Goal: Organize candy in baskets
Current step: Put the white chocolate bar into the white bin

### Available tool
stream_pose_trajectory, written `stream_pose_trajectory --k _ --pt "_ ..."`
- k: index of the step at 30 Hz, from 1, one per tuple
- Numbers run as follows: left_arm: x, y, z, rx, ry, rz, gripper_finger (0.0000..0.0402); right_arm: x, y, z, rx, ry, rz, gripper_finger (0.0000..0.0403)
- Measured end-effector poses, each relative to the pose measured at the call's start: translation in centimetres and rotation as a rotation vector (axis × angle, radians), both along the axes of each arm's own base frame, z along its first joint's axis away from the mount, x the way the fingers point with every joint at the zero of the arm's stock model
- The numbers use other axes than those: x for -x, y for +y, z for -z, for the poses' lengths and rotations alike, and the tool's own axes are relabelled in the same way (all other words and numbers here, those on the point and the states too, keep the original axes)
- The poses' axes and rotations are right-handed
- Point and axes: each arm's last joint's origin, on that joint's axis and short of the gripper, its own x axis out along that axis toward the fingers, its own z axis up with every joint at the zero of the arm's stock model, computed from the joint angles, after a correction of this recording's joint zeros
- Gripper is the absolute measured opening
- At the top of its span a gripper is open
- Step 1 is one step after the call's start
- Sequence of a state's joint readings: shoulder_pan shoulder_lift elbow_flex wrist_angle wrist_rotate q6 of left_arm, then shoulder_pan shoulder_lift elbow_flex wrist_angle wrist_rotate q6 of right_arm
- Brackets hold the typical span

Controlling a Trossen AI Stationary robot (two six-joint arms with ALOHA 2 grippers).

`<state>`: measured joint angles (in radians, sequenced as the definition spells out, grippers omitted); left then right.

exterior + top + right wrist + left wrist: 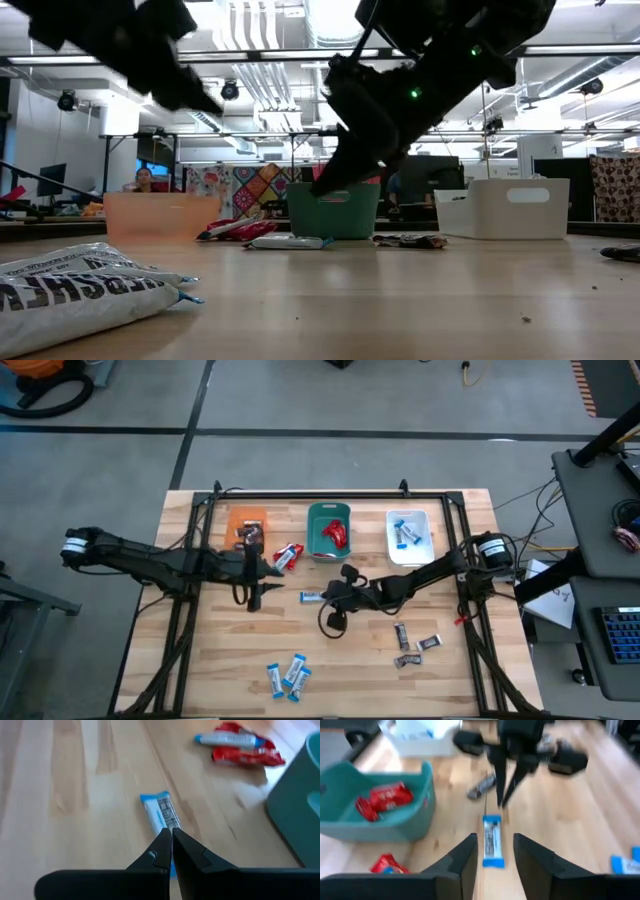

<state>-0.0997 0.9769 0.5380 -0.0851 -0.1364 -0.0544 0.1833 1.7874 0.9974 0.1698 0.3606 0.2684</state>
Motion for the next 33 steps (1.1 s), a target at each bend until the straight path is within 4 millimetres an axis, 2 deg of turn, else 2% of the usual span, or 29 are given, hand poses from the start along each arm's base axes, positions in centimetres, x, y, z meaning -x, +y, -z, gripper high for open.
stream_pose_trajectory --k 4,8,13,22,26,33 --pt "-0.4 -0.5 3.1 -0.005 0.040 0.025 0.0064 0.3 -0.1 0.3 0.007 0.044 -0.001 0.0009" --pt "-1.3 -0.8 5.0 -0.011 0.027 0.041 0.0009 0.8 -0.2 0.8 0.004 0.116 0.013 0.0009" --pt "-3.2 -1.1 6.3 -0.022 -0.024 0.049 0.0005 1.2 -0.2 0.8 -0.072 0.136 0.063 0.0009" --pt "-5.9 -1.4 9.2 -0.055 0.081 0.052 0.0000 1.2 -0.8 -1.0 -0.413 0.060 0.173 0.0014" --pt "-6.6 -1.4 10.6 -0.082 0.129 0.021 0.0000 1.2 -1.0 -1.2 -0.504 0.063 0.178 0.0046" --pt "-7.4 -1.5 12.3 -0.088 0.166 0.019 0.0000 1.1 -1.4 -1.1 -0.565 0.048 0.260 0.0149"
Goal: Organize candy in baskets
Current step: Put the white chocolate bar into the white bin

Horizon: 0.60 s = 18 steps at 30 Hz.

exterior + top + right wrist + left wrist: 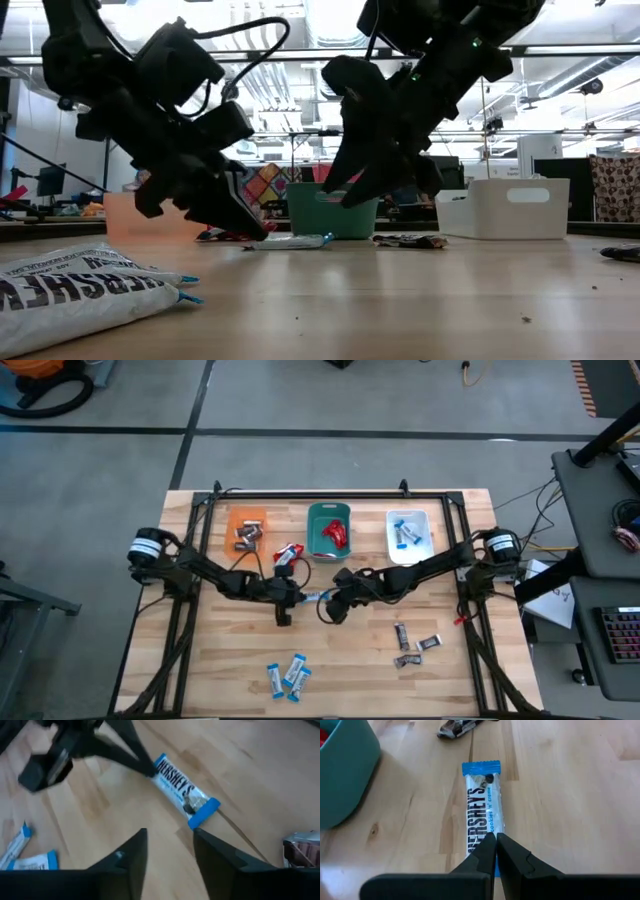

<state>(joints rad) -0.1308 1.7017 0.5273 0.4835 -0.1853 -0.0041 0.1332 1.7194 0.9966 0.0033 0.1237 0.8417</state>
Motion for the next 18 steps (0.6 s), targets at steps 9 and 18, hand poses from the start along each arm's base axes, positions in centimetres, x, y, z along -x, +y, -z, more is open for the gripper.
stream_pose_trajectory --k 9,18 --pt "-0.2 0.0 0.5 0.001 0.002 -0.006 0.0000 -0.1 -0.4 0.0 -0.004 -0.008 0.060 0.0219" --pt "0.3 0.1 0.9 0.005 0.013 -0.010 0.0000 -0.6 -0.4 2.0 -0.026 0.017 0.091 0.0222"
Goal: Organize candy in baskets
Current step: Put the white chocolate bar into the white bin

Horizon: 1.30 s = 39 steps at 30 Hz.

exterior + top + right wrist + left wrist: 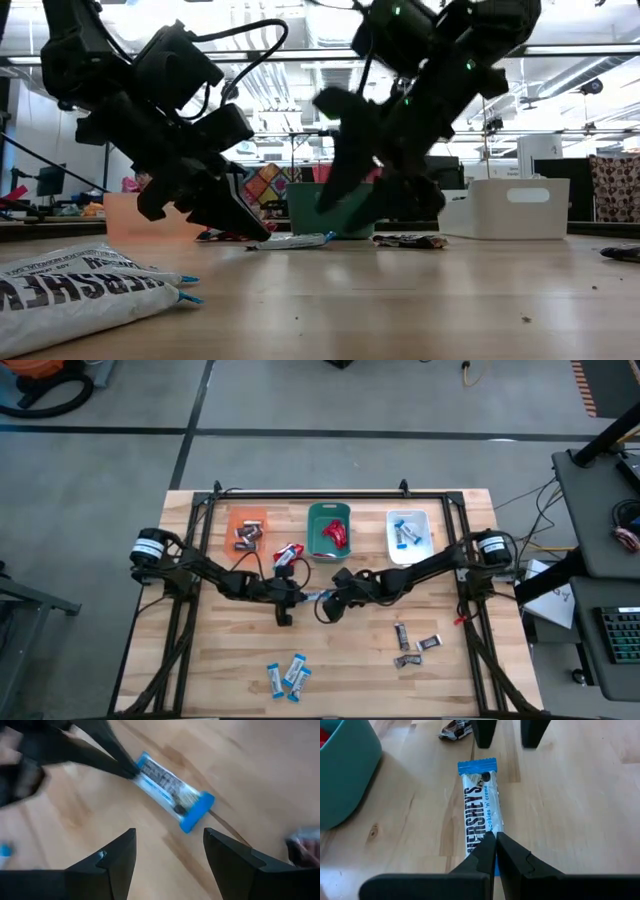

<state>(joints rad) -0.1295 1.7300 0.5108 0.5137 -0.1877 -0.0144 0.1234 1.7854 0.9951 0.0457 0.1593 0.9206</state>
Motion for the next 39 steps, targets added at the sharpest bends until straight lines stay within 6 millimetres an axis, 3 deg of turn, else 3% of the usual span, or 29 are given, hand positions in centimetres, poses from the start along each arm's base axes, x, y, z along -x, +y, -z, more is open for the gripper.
stream_pose_trajectory --k 16,23,28,33,39 --pt "0.6 0.1 0.4 0.015 -0.015 -0.005 0.0000 -0.6 -1.4 0.8 -0.004 -0.016 0.042 0.0221" --pt "0.6 0.1 0.4 0.018 -0.023 -0.003 0.0000 -1.6 -1.2 2.7 -0.029 -0.053 0.028 0.0221" --pt "0.7 0.1 0.4 0.021 -0.029 0.000 0.0000 -2.1 -1.3 3.0 -0.032 -0.085 0.024 0.0214" --pt "0.7 0.1 0.4 0.027 -0.034 0.000 0.0000 -2.1 -1.4 3.0 -0.029 -0.084 0.023 0.0168" --pt "0.7 0.0 0.3 0.028 -0.044 0.001 0.0000 -2.0 -1.7 3.1 -0.024 -0.070 0.026 0.0060"
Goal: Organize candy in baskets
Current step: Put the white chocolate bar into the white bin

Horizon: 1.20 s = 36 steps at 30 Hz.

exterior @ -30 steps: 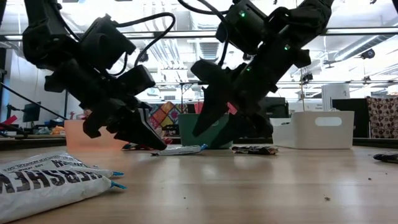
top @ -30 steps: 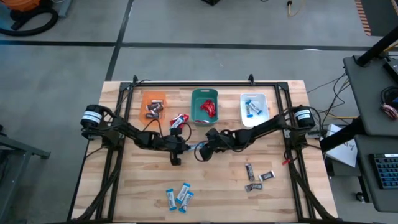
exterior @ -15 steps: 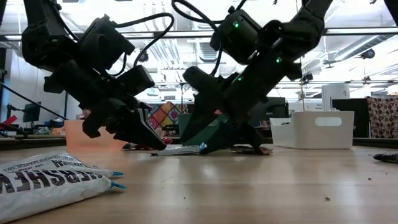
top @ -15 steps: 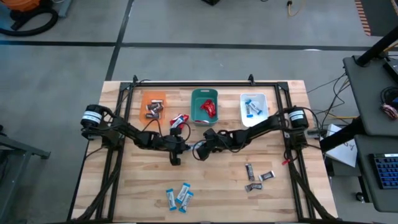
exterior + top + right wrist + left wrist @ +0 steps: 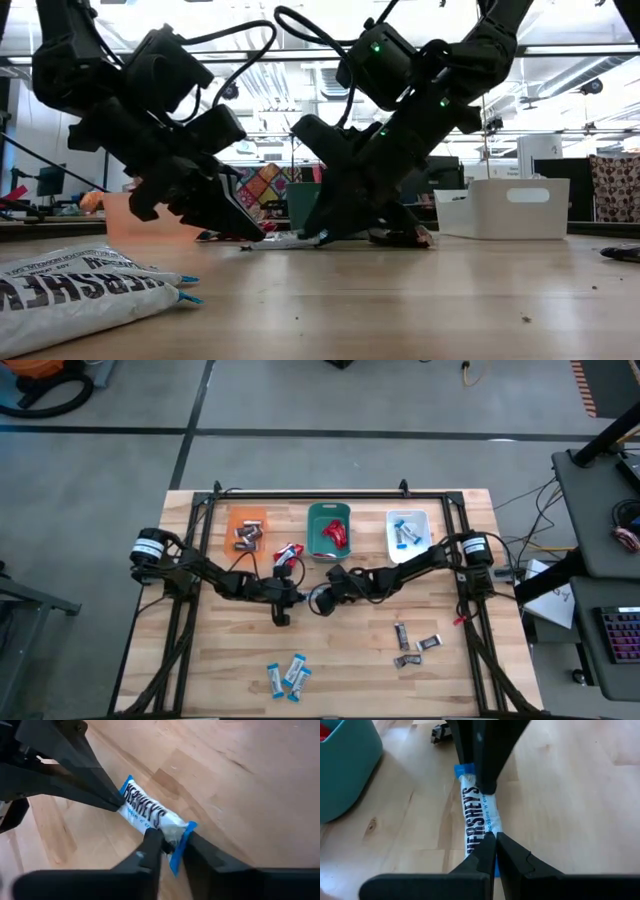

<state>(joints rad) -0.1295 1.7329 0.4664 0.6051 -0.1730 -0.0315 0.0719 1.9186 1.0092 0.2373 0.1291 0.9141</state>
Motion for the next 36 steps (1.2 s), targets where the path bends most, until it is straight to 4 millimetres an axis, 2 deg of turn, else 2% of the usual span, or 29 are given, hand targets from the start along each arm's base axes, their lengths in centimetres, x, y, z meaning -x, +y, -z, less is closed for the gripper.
stream_pose_trajectory --k 3,8,16,20,28,36 --pt "-0.1 0.0 -0.1 0.009 -0.015 0.002 0.0000 0.0 0.0 -0.2 0.012 -0.001 -0.012 0.0022" --pt "0.0 0.0 -1.0 0.021 -0.043 -0.001 0.0000 0.0 0.1 -0.8 0.015 -0.017 -0.036 0.0019" --pt "0.5 0.1 -4.1 0.023 -0.118 -0.002 0.0000 0.0 0.2 -1.3 0.037 -0.031 -0.058 0.0017" --pt "1.2 0.2 -5.9 0.022 -0.152 -0.002 0.0000 0.3 0.2 -2.5 0.063 -0.039 -0.076 0.0017" --pt "3.3 0.4 -9.9 0.027 -0.220 -0.002 0.0000 2.7 -0.1 -7.8 0.134 -0.012 -0.106 0.0017" --pt "5.4 0.7 -13.1 0.041 -0.338 -0.003 0.0000 8.1 -1.3 -13.4 0.280 0.113 0.026 0.0017"
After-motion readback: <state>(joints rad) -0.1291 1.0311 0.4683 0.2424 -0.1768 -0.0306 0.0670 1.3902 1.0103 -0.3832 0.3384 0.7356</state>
